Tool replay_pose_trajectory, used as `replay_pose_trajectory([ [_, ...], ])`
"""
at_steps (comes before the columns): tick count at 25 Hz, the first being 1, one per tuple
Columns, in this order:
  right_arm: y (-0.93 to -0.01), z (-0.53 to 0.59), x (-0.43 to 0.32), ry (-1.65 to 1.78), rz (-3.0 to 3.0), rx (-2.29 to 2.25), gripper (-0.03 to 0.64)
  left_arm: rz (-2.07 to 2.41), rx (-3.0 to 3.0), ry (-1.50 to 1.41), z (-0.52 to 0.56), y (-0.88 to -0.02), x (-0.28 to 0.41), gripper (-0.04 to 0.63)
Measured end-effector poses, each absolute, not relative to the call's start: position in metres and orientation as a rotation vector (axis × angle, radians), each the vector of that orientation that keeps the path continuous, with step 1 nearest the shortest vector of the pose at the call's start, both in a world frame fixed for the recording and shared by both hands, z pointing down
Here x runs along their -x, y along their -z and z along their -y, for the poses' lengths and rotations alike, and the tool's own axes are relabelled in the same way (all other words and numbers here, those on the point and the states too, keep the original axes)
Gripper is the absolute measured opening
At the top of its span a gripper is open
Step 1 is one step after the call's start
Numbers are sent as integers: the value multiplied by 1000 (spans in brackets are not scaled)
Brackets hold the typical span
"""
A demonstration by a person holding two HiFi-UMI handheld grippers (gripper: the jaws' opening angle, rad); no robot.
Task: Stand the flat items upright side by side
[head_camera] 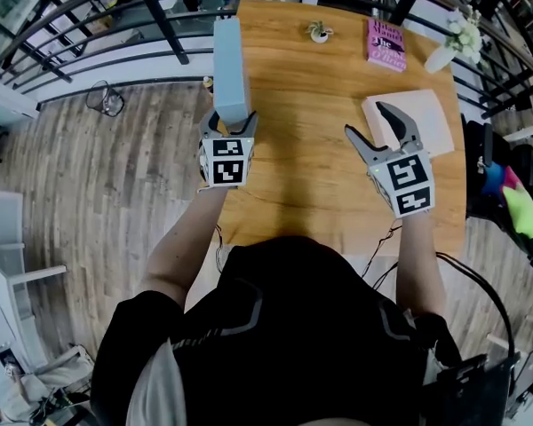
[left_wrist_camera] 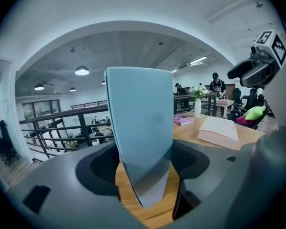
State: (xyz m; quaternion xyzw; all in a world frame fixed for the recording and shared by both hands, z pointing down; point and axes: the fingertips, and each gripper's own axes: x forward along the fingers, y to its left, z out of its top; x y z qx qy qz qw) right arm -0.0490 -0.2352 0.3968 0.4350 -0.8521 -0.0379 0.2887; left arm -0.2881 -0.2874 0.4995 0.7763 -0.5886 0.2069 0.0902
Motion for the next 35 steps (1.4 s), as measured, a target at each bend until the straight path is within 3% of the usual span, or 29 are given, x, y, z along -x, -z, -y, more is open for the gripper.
replay_pose_trajectory([
  [18,-428,212,65,-72,2153,-1301,301,1646,-2398,-686,381,-499,348,339],
  [35,-420,187,35,-147,2103,-1450,301,1597,-2413,-727,413,-503,349,346],
])
